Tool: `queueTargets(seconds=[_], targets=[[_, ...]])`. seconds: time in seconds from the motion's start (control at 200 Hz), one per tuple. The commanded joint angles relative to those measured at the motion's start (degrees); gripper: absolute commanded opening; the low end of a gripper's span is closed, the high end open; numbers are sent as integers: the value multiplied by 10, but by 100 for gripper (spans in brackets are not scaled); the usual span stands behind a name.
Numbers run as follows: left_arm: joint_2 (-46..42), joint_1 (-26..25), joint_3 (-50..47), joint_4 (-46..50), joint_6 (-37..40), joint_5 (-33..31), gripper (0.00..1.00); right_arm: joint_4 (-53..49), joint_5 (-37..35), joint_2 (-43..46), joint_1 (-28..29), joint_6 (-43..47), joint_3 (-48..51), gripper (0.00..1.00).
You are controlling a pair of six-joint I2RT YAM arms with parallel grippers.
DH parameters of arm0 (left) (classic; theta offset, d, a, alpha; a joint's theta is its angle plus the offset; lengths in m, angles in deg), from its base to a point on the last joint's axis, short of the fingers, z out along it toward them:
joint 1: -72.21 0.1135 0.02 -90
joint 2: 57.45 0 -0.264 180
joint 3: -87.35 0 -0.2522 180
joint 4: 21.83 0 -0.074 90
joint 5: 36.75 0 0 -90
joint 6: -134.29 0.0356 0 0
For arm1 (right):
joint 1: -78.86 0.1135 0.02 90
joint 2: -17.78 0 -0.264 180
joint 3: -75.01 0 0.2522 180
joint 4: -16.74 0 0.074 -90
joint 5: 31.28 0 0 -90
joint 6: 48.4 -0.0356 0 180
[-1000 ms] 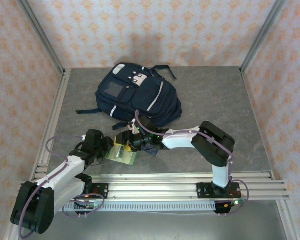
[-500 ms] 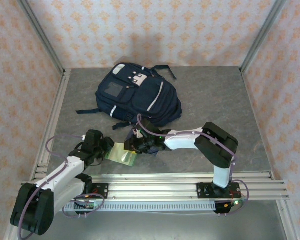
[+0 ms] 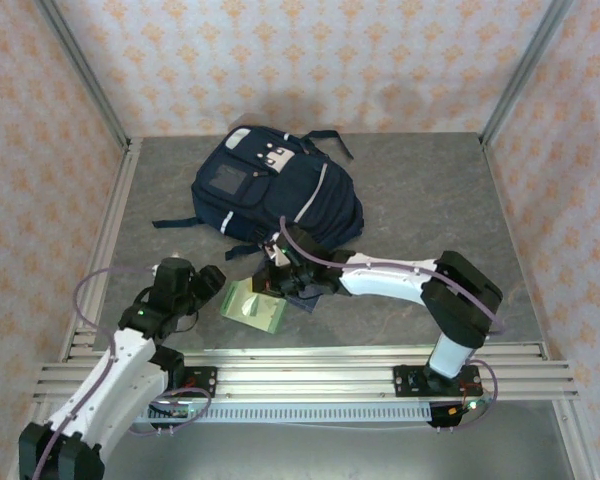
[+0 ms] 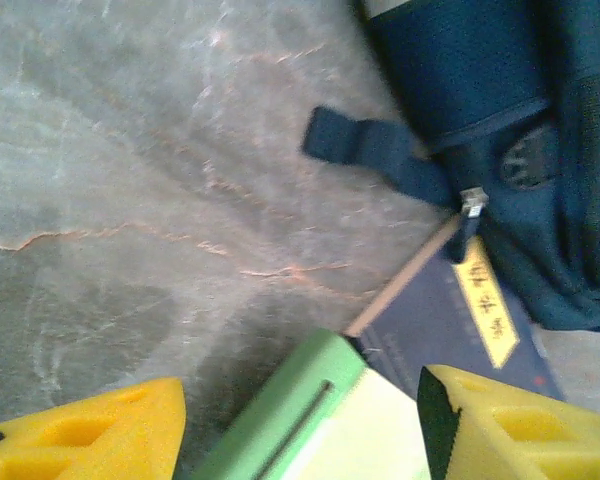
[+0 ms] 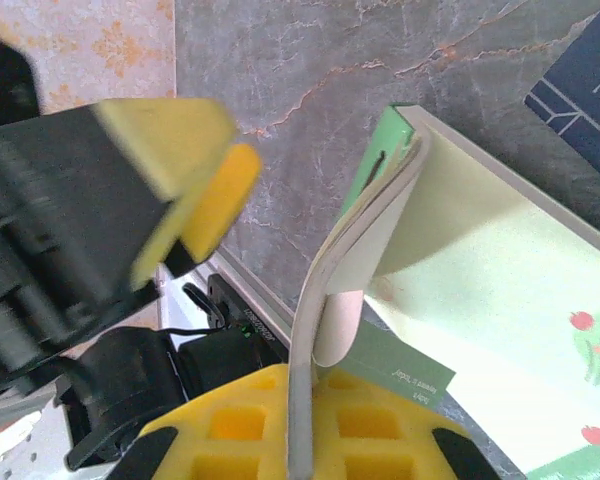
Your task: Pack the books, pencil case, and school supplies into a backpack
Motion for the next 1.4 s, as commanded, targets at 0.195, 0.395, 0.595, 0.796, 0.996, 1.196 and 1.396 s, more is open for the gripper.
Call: queueTargets(seconds=[0.195, 0.395, 0.595, 0.796, 0.996, 1.196, 1.396], targets=[[-2, -4, 94, 77, 51, 36, 80, -17, 36, 101, -41, 22, -31, 0], [22, -4, 146, 37, 66, 115, 81, -70, 63, 173, -69, 62, -61, 0], [36, -4, 131, -97, -17, 187, 80, -70, 90, 214, -86, 71, -68, 0], [51, -4, 72, -259, -110, 230, 76, -56, 108, 222, -94, 68, -61, 0], [48, -8, 48, -313, -137, 252, 73, -30, 122, 224, -105, 48, -50, 0], [45, -21, 29, -354, -177, 236, 63, -8, 126, 225, -113, 32, -49, 0], [36, -27, 31, -375, -191, 227, 44, 17, 121, 230, -125, 11, -39, 0]])
